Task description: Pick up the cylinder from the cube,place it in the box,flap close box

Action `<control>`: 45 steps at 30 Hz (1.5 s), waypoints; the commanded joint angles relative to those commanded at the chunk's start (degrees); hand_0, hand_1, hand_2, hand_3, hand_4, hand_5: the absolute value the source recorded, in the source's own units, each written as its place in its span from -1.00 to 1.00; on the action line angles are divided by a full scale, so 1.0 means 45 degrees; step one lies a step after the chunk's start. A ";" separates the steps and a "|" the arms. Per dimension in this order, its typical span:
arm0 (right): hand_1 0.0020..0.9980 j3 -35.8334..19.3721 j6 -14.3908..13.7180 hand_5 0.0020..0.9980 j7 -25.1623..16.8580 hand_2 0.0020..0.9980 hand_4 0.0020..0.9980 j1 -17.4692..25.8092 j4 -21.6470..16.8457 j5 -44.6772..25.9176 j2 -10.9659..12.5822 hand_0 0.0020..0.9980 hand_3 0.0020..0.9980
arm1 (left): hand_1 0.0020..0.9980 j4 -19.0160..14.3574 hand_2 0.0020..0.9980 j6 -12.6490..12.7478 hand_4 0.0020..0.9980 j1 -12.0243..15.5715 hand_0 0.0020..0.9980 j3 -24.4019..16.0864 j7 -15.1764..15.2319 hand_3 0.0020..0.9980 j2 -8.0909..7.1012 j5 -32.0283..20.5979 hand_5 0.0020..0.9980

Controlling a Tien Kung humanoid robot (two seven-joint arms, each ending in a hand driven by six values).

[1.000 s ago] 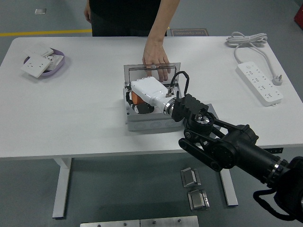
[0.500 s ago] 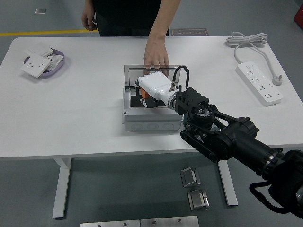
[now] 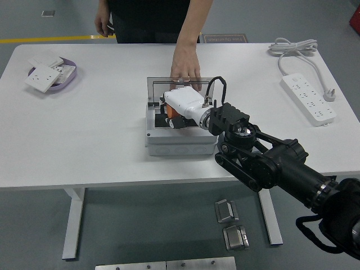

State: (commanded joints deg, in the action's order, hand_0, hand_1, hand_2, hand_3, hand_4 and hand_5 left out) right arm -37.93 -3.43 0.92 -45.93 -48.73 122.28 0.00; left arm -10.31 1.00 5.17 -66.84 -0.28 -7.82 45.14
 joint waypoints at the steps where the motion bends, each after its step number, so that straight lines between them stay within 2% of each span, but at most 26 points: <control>1: 0.03 -0.0018 0.0019 -0.72 -0.0022 0.07 -0.12 0.0000 -0.0002 -0.0033 0.0000 -0.12 0.23 | 0.28 0.0000 0.31 0.0000 0.45 -0.0004 0.23 -0.0013 -0.0002 0.35 -0.0004 0.0014 -0.45; 2: 0.03 -0.0033 0.0033 -0.72 -0.0038 0.07 -0.12 0.0001 -0.0001 -0.0065 0.0000 -0.12 0.23 | 0.28 0.0000 0.31 0.0001 0.45 -0.0007 0.23 -0.0022 -0.0004 0.35 -0.0006 0.0024 -0.45; 3: 0.20 -0.0045 0.0044 -0.52 -0.0057 0.17 0.00 0.0003 0.0001 -0.0118 0.0000 0.05 0.35 | 0.28 0.0000 0.30 0.0001 0.44 -0.0010 0.23 -0.0025 -0.0007 0.35 -0.0007 0.0031 -0.45; 8: 0.20 -0.0071 0.0079 -0.52 -0.0133 0.17 0.00 0.0029 0.0018 -0.0320 0.0000 0.05 0.35 | 0.28 0.0000 0.30 -0.0004 0.44 -0.0018 0.23 -0.0044 -0.0034 0.35 0.0004 0.0071 -0.45; 9: 0.23 -0.0075 0.0074 -0.40 -0.0145 0.22 0.18 0.0035 0.0020 -0.0345 0.0000 0.14 0.39 | 0.28 0.0000 0.30 -0.0006 0.44 -0.0019 0.23 -0.0047 -0.0038 0.35 0.0006 0.0078 -0.45; 14: 0.23 -0.0121 0.0086 -0.40 -0.0221 0.22 0.18 0.0067 0.0080 -0.0471 0.0000 0.14 0.39 | 0.28 0.0000 0.30 -0.0010 0.44 -0.0036 0.23 -0.0073 -0.0045 0.35 0.0005 0.0118 -0.45; 15: 0.23 -0.0131 0.0088 -0.37 -0.0234 0.23 0.24 0.0072 0.0092 -0.0485 0.0000 0.24 0.39 | 0.28 0.0000 0.29 -0.0009 0.44 -0.0039 0.23 -0.0078 -0.0047 0.34 0.0005 0.0123 -0.45; 26: 0.23 -0.0204 0.0060 -0.28 -0.0398 0.23 0.32 0.0111 -0.0062 -0.1036 0.0000 0.24 0.38 | 0.28 0.0000 0.29 -0.0008 0.43 -0.0050 0.23 -0.0086 -0.0060 0.34 0.0018 0.0145 -0.46; 27: 0.23 -0.0181 0.0072 -0.25 -0.0405 0.25 0.45 0.0128 -0.0163 -0.1240 0.0006 0.32 0.40 | 0.28 0.0000 0.28 -0.0008 0.43 -0.0048 0.23 -0.0095 -0.0059 0.34 0.0021 0.0147 -0.47; 32: 0.23 -0.0158 0.0453 -0.25 -0.0373 0.25 0.45 0.0270 -0.1450 -0.2823 0.0744 0.32 0.40 | 0.28 0.0000 0.28 -0.0007 0.43 -0.0003 0.23 -0.0130 -0.0051 0.34 0.0048 0.0135 -0.47; 34: 0.24 -0.0288 0.0620 -0.20 -0.0350 0.24 0.52 0.0195 -0.2055 -0.3509 0.1125 0.33 0.40 | 0.28 0.0000 0.28 -0.0005 0.42 0.0019 0.23 -0.0119 -0.0055 0.33 0.0058 0.0117 -0.48; 37: 0.24 -0.0642 0.0853 -0.20 -0.0295 0.24 0.52 -0.0278 -0.2981 -0.4506 0.1642 0.33 0.40 | 0.28 0.0000 0.28 -0.0003 0.42 0.0014 0.23 -0.0122 -0.0062 0.33 0.0059 0.0122 -0.48; 38: 0.24 -0.0764 0.0912 -0.27 -0.0297 0.25 0.43 -0.0510 -0.3234 -0.4814 0.1772 0.33 0.40 | 0.28 0.0000 0.27 -0.0005 0.41 -0.0002 0.23 -0.0137 -0.0058 0.33 0.0051 0.0142 -0.49; 41: 0.24 -0.0952 0.1015 -0.27 -0.0383 0.25 0.43 -0.1221 -0.3100 -0.5631 0.2004 0.33 0.40 | 0.28 0.0000 0.27 -0.0016 0.41 -0.0060 0.23 -0.0196 -0.0034 0.33 0.0018 0.0216 -0.49; 45: 0.22 -0.0726 0.1066 -0.22 -0.0684 0.25 0.48 -0.2297 -0.1868 -0.6664 0.2001 0.31 0.39 | 0.28 0.0000 0.27 -0.0022 0.40 -0.0127 0.23 -0.0180 -0.0025 0.33 -0.0037 0.0252 -0.53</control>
State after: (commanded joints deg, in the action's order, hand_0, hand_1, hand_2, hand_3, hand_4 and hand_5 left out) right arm -41.20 1.36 -2.15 -56.27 -57.14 92.29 9.00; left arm -10.31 0.90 4.59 -67.65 -0.39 -7.99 46.28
